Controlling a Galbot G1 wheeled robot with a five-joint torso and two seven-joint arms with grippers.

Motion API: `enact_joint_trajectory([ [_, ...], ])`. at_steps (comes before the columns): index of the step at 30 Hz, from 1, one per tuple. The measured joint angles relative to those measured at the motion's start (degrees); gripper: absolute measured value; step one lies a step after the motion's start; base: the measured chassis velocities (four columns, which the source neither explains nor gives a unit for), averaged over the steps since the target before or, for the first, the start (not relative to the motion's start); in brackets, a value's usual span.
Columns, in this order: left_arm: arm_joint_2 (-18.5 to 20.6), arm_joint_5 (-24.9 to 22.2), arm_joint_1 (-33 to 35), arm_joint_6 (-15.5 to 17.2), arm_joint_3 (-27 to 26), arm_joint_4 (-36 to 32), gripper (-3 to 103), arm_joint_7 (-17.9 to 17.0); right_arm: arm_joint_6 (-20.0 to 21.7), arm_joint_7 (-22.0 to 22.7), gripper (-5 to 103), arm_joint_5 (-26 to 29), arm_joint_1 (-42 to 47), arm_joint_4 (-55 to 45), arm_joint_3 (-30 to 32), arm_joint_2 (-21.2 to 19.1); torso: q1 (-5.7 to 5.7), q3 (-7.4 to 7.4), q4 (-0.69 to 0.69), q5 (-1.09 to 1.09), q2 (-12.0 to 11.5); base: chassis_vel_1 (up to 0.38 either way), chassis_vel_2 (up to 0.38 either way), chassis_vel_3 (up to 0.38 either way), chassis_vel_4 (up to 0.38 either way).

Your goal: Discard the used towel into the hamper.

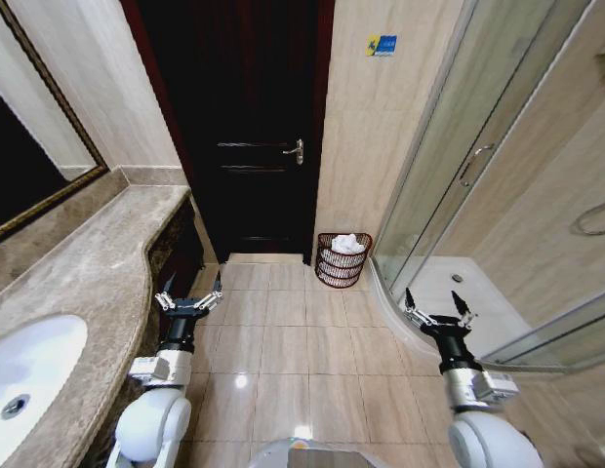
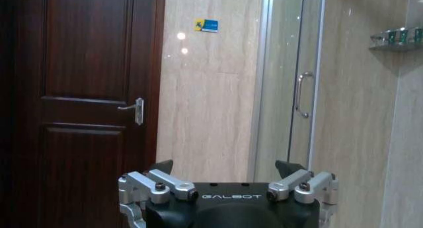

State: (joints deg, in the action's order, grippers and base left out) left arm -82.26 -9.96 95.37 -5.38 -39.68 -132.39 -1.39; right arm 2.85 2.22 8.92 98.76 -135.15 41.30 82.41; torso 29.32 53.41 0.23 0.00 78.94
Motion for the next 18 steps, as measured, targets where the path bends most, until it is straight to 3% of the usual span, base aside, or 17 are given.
enact_joint_trajectory([
  [18, 0.01, 0.04, -0.01, 0.07, -0.01, -0.04, 100, 0.09, 0.03, 0.06, 100, -0.04, -0.02, 0.0, -0.01, 0.01, -0.01, 0.0, 0.0, 0.0, 0.0, 0.0, 0.0, 0.0, 0.0],
])
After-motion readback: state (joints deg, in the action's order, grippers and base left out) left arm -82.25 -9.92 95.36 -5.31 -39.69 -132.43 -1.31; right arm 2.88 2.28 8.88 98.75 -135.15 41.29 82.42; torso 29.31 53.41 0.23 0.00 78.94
